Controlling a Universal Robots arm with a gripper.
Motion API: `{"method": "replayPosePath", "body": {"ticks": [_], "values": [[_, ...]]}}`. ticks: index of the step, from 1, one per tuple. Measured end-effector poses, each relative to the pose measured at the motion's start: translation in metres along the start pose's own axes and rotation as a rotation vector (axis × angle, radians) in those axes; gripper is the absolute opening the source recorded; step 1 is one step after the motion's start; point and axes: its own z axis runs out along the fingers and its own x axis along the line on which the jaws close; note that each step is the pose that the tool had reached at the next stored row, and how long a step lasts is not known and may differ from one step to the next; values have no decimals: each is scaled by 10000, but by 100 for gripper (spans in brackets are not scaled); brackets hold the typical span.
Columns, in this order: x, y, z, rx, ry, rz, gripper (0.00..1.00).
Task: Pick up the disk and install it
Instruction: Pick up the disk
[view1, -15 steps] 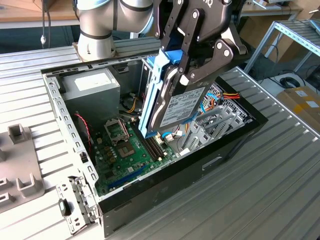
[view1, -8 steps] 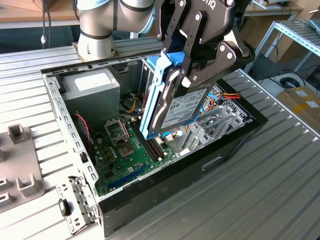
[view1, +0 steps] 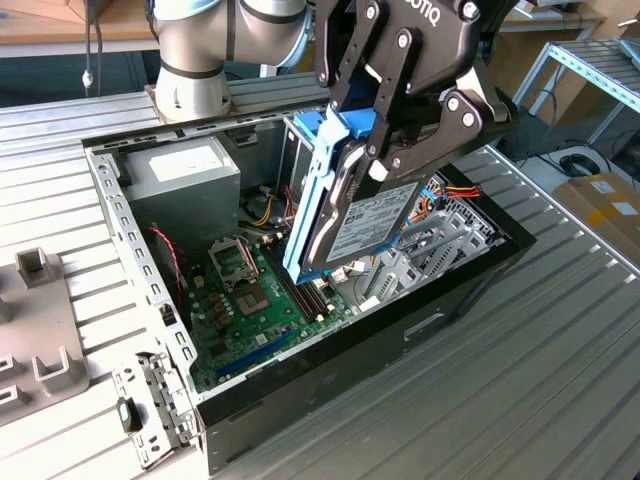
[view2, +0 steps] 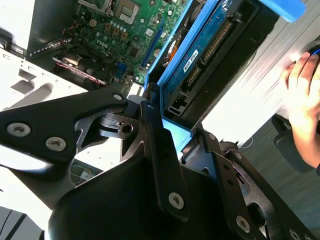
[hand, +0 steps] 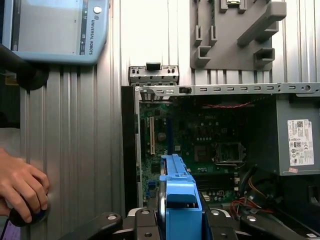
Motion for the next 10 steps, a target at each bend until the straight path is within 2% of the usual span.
{"method": "replayPosePath", "body": {"ticks": [2,5,10], "values": [[1,-19,1,0,-2,1,37],[0,-96,1,-8,-1,1,37],[-1,-166,3,-16,1,2,37]]}}
